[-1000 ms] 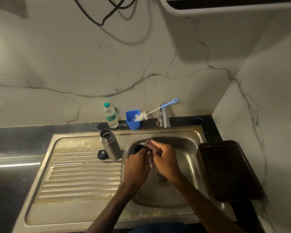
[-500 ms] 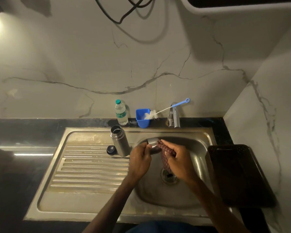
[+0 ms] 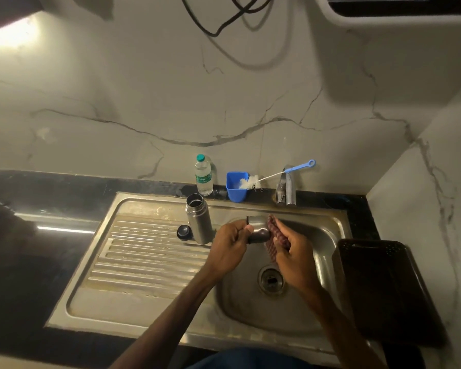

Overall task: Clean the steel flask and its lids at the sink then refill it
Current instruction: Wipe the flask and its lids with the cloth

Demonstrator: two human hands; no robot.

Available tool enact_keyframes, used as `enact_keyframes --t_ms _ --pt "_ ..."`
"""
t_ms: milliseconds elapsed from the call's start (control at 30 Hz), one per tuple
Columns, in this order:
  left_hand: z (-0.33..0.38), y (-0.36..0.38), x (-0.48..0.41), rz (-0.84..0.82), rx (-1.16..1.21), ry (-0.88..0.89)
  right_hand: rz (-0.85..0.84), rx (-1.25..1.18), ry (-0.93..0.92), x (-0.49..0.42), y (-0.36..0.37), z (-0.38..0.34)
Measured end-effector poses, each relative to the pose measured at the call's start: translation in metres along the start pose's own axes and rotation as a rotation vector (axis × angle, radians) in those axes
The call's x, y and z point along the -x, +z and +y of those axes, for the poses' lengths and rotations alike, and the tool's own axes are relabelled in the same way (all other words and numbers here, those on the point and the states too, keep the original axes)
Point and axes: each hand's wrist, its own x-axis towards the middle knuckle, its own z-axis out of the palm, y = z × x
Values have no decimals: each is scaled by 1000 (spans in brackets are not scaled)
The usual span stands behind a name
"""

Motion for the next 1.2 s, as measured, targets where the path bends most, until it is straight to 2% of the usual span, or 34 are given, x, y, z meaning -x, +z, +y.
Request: enact_keyframes --t_ms 167,267,333,533,700,800,867,933,1067,1200 --pt "-3 0 -1 9 23 -49 -74 10 -50 12 -4 -2" --pt "-8 -1 -1 -52 1 -15 -36 40 -94 5 -5 -5" --pt "-9 0 0 -83 -21 17 -40 30 -56 -3 -6 -1" --pt "-21 2 1 -18 -89 -11 -147 79 -84 13 -2 -4" --pt "-17 -6 11 -113 -169 214 -110 128 -44 1 9 3" --pt "-11 -8 21 -90 -121 228 -156 78 28 -10 14 10" --pt "-16 -7 28 0 -129 195 -235 54 90 -9 17 15" --pt "-23 -8 33 32 -85 102 -240 39 121 -7 22 20" --pt "-31 -17 49 -81 263 -182 -261 26 146 -4 37 20" --pt "-46 -32 66 27 440 -314 -300 38 205 1 61 20"
